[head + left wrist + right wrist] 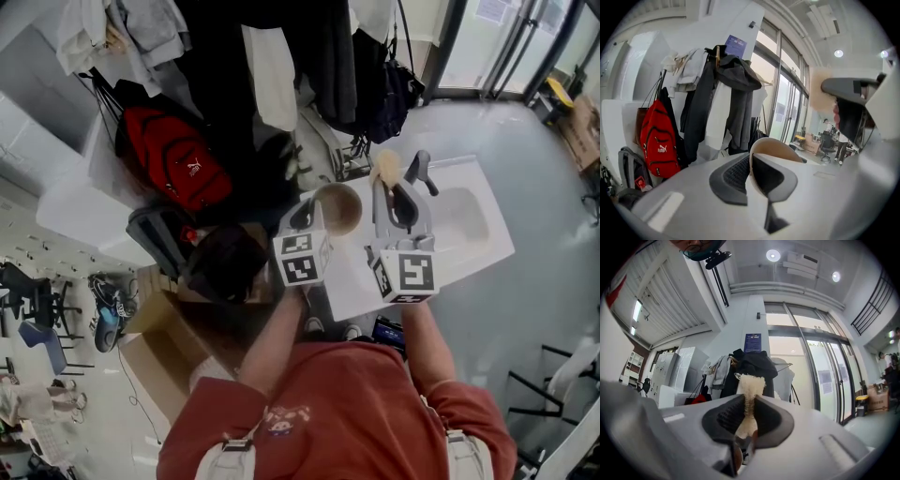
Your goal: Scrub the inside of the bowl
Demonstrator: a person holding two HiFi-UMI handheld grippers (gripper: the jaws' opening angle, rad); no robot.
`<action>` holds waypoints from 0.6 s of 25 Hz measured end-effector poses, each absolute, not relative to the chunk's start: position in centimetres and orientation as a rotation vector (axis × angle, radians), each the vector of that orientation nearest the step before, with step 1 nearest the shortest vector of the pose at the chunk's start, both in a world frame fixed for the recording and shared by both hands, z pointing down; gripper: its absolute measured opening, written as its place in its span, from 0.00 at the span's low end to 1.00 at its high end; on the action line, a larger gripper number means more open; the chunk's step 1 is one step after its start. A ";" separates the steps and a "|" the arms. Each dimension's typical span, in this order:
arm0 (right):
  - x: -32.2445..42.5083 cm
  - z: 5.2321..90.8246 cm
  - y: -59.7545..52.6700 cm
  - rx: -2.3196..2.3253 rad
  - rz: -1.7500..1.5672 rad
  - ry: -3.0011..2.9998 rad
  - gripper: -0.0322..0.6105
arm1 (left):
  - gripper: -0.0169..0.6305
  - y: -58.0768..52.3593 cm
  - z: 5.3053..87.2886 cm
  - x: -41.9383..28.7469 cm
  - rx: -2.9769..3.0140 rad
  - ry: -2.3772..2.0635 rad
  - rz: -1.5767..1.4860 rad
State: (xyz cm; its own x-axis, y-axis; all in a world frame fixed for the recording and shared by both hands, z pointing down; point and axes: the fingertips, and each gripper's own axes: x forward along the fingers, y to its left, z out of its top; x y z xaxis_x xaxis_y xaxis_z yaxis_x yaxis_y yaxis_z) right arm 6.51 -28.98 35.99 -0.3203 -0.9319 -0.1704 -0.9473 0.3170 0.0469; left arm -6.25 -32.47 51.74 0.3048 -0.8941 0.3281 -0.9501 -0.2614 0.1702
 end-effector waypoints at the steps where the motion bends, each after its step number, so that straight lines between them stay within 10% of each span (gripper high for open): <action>1: 6.5 36.0 -29.0 -1.761 0.209 2.456 0.12 | 0.07 -32.6 50.7 -6.3 2.259 -1.674 0.207; 15: 6.8 35.9 -28.9 -1.760 0.205 2.449 0.12 | 0.07 -31.6 39.4 -7.2 2.381 -1.836 -0.149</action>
